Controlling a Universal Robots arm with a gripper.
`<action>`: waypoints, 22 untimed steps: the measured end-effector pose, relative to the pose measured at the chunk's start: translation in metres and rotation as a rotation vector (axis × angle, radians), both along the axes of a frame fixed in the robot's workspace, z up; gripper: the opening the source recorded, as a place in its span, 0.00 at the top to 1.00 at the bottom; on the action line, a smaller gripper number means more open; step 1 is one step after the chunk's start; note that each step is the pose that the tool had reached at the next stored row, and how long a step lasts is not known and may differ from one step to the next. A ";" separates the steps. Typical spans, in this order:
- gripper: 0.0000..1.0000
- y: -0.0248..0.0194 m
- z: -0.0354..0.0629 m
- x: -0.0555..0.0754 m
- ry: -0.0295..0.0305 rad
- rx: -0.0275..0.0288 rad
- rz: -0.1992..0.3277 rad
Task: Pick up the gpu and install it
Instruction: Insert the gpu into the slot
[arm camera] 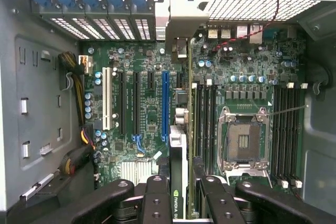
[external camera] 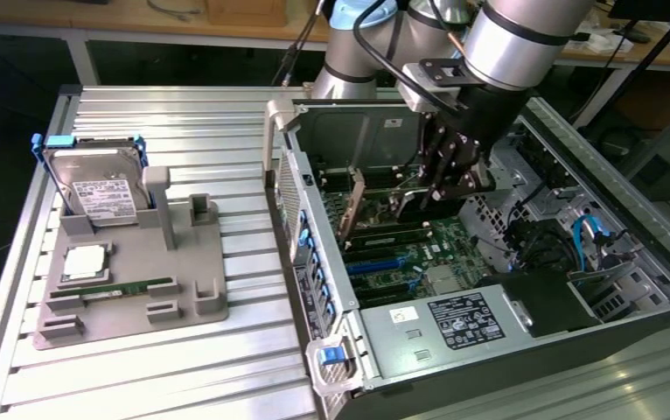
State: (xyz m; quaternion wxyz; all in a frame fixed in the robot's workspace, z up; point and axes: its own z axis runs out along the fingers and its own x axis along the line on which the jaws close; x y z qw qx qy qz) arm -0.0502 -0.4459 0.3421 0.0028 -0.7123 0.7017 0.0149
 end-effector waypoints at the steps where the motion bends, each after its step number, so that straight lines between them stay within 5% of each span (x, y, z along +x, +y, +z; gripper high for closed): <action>1: 0.73 0.0000 0.0000 -0.001 0.0000 0.0000 0.000; 9: 0.73 -0.0001 0.0000 -0.006 0.0000 0.0000 0.000; 17: 0.73 -0.0056 0.0000 -0.006 0.0000 0.0007 0.000; 22: 0.73 -0.0057 -0.0141 -0.006 0.0000 0.0006 0.000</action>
